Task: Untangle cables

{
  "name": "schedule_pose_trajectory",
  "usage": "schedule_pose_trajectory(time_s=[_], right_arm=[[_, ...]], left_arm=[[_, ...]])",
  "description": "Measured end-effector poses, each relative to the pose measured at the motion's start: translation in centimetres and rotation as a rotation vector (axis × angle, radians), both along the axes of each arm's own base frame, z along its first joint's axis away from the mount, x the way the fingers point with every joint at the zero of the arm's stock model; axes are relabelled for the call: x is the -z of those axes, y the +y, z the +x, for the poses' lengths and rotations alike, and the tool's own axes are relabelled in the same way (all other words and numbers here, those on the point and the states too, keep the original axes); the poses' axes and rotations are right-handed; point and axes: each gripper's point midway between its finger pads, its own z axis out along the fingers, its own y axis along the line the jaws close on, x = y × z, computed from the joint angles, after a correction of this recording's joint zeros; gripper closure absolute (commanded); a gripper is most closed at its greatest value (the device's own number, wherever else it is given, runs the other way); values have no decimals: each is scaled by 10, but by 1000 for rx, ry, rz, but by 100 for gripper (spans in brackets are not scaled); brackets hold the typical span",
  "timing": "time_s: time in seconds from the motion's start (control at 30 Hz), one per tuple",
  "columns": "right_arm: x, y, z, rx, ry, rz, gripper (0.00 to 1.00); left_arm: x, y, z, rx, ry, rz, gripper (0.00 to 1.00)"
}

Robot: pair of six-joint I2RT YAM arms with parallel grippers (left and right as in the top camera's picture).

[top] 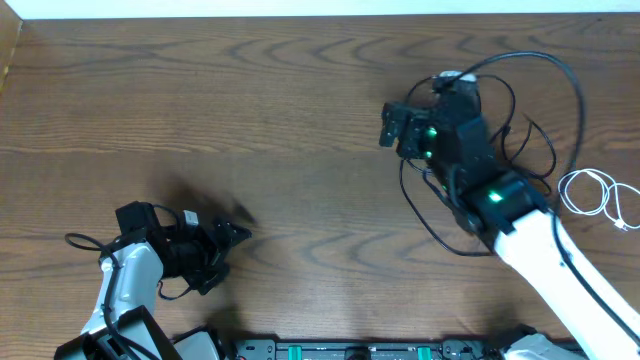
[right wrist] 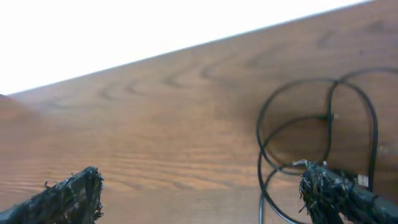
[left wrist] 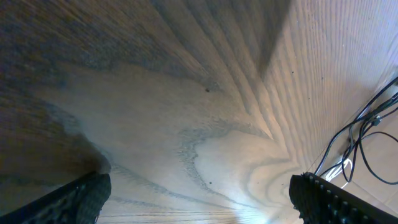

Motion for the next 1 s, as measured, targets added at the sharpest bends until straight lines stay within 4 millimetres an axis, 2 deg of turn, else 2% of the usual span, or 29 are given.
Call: schedule_pose_trajectory(time_s=[0.1, 0.33, 0.53, 0.77, 0.87, 1.0], right_arm=[[-27, -5, -10, 0, -63, 35, 1], [-76, -18, -32, 0, -180, 99, 1], [-93, -33, -60, 0, -201, 111, 1], [-82, -55, -100, 0, -129, 71, 1], [-69, -62, -112, 0, -75, 41, 1], [-40, -68, -125, 0, 45, -24, 1]], left_arm=[[0, 0, 0, 0, 0, 0, 2], [0, 0, 0, 0, 0, 0, 2], [0, 0, 0, 0, 0, 0, 2], [0, 0, 0, 0, 0, 0, 2], [0, 0, 0, 0, 0, 0, 2], [0, 0, 0, 0, 0, 0, 2]])
